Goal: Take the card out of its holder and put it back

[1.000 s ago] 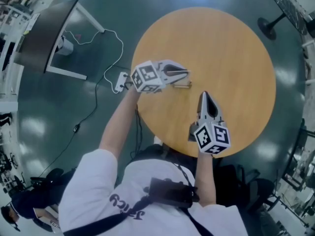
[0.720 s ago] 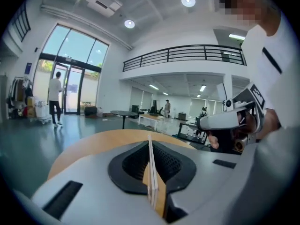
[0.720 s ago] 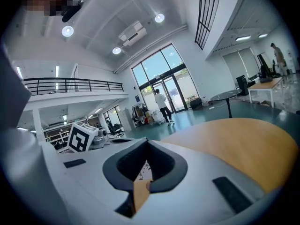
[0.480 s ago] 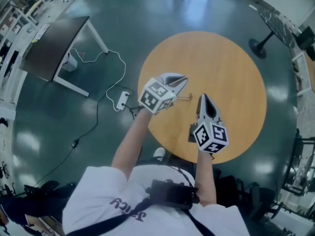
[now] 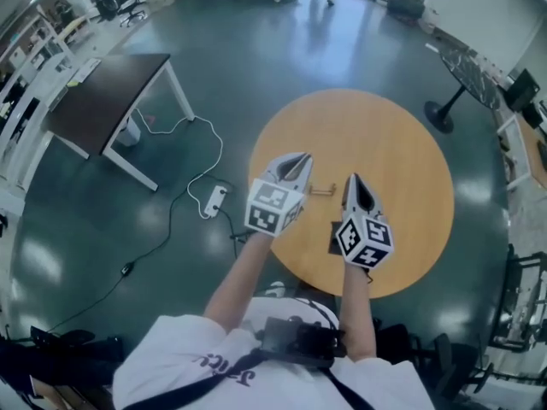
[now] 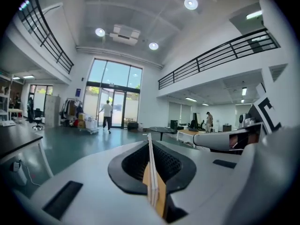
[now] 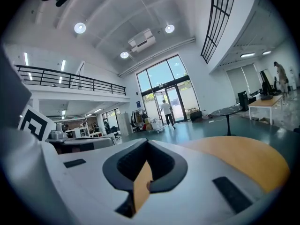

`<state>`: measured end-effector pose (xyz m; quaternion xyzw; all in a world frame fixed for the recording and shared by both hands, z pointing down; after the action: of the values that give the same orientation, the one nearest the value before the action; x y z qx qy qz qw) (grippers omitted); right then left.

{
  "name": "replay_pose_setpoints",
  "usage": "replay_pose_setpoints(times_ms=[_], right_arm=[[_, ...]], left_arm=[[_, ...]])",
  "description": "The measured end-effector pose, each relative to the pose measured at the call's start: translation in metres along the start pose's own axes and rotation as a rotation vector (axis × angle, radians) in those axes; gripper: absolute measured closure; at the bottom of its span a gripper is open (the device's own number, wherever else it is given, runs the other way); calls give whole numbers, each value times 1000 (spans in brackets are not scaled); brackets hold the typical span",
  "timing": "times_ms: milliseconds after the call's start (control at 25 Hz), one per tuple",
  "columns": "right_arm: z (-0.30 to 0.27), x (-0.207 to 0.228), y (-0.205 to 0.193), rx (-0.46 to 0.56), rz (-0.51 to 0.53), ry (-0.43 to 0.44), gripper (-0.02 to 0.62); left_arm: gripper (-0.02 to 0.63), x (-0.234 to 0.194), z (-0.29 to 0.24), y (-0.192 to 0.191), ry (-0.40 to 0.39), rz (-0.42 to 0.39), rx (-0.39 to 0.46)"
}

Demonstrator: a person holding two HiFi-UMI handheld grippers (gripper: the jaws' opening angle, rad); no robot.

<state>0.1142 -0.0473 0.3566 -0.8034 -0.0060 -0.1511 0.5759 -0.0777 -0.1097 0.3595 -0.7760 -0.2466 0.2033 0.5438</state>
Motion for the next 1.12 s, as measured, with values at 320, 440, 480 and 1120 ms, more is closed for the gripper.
replay_pose_setpoints(times_ms=[320, 440, 480, 1120], right_arm=[[9, -9, -3, -1, 65, -41, 575], [11, -14, -3, 1, 80, -33, 575], [12, -15, -3, 1, 85, -31, 575], [8, -8, -11, -47, 90, -15, 574]], left_arm=[[580, 22, 33, -5, 95, -15, 42], [580, 27, 37, -5, 97, -15, 52], [580, 27, 37, -5, 94, -15, 57], [581, 21, 28, -16, 113, -40, 38]])
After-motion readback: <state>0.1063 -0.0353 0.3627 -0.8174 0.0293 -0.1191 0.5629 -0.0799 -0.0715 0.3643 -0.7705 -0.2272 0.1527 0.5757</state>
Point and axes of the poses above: the fingertips, and each gripper's own axes: z backward along the fingers, x to its right, y out of its top, the point moved 10 cm from there along z, backward along the fingers, and after that the axes turned 9 degrees about -x, right-handed, at the moved point
